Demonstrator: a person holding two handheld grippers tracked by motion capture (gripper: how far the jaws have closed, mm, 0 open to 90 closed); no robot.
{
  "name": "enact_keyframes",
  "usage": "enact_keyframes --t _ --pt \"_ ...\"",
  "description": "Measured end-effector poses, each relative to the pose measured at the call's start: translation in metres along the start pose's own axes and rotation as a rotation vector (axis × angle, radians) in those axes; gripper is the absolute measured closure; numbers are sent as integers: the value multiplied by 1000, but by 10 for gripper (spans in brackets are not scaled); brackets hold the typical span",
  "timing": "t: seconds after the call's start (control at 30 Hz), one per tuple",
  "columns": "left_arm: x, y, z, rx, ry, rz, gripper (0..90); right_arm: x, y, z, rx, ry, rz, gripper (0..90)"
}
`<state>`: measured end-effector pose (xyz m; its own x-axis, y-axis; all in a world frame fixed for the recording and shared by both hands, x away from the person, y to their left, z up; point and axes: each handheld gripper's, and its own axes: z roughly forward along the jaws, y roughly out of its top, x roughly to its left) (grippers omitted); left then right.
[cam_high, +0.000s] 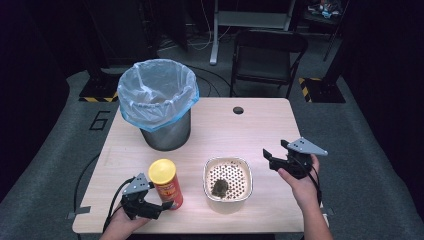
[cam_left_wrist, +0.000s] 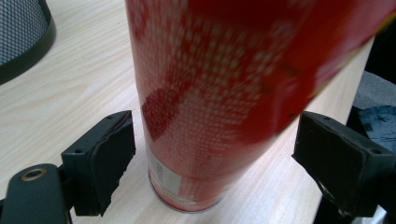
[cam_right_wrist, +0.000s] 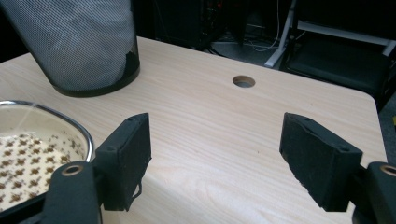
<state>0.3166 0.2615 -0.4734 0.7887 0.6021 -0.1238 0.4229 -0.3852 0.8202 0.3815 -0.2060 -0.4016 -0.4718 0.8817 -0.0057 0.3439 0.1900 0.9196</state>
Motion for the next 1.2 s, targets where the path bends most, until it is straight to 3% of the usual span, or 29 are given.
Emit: enact_keyframes --t 0.4,0.47,0.5,0.67,0.87,1.2 --pt "3 -5 15 -19 6 19 149 -4 -26 6 42 -42 11 244" --pt "2 -6 15 -19 20 44 165 -5 -28 6 43 -48 8 244" --pt "1 -6 16 -20 15 48 213 -6 -32 5 38 -65 19 244" --pt "-3 -3 14 -9 56 94 233 -10 -39 4 27 -92 46 247" --pt "-5 -2 10 -22 52 81 236 -13 -48 8 49 -105 50 248" --pt "-6 6 -6 -39 52 59 236 -14 -59 16 101 -115 16 255"
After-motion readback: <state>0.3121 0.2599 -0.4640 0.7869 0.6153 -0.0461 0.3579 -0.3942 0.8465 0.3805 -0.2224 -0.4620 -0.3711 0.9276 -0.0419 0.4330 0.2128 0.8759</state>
